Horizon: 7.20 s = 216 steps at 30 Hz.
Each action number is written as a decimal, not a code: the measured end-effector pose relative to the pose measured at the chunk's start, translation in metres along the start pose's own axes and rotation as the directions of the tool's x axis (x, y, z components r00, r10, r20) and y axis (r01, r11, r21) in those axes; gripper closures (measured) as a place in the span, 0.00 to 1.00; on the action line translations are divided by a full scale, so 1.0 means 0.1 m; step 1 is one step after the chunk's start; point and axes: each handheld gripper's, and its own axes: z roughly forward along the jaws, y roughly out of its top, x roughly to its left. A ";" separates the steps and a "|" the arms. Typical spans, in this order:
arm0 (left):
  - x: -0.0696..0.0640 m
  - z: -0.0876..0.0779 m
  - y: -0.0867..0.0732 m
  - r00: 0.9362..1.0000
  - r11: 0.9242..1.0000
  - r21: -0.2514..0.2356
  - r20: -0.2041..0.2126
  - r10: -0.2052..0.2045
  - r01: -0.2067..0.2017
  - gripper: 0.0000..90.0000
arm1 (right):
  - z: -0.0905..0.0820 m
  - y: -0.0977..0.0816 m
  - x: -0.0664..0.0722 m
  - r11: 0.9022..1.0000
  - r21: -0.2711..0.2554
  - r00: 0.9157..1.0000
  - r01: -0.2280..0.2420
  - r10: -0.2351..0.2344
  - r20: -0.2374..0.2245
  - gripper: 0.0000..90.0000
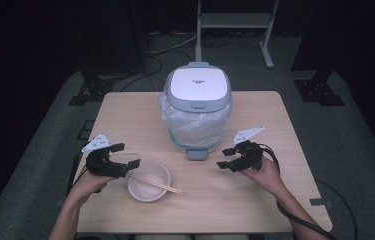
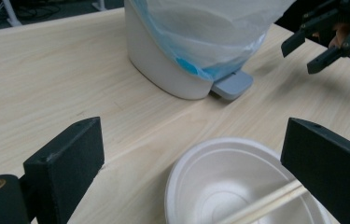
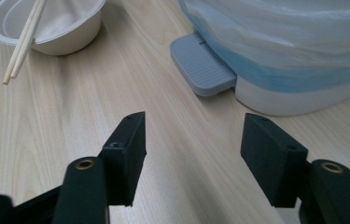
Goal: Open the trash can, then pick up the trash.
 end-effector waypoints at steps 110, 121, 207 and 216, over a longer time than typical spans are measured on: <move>-0.02 -0.01 -0.25 0.998 1.000 0.007 0.049 -0.030 0.030 0.06 | 0.82 0.37 0.22 0.952 0.091 0.946 0.293 -0.302 0.118 1.00; -0.01 -0.04 -0.26 0.998 0.999 0.006 0.046 -0.032 0.032 0.06 | 0.89 0.36 0.23 0.948 0.149 0.949 0.280 -0.297 0.104 1.00; -0.22 0.48 -0.22 0.920 0.847 0.380 0.268 0.285 -0.372 0.68 | 0.90 0.41 0.20 0.951 0.188 0.961 0.247 -0.265 0.079 1.00; -0.25 0.48 -0.22 0.913 0.833 0.396 0.294 0.283 -0.386 0.88 | 0.89 0.40 0.22 0.954 0.205 0.969 0.218 -0.236 0.072 1.00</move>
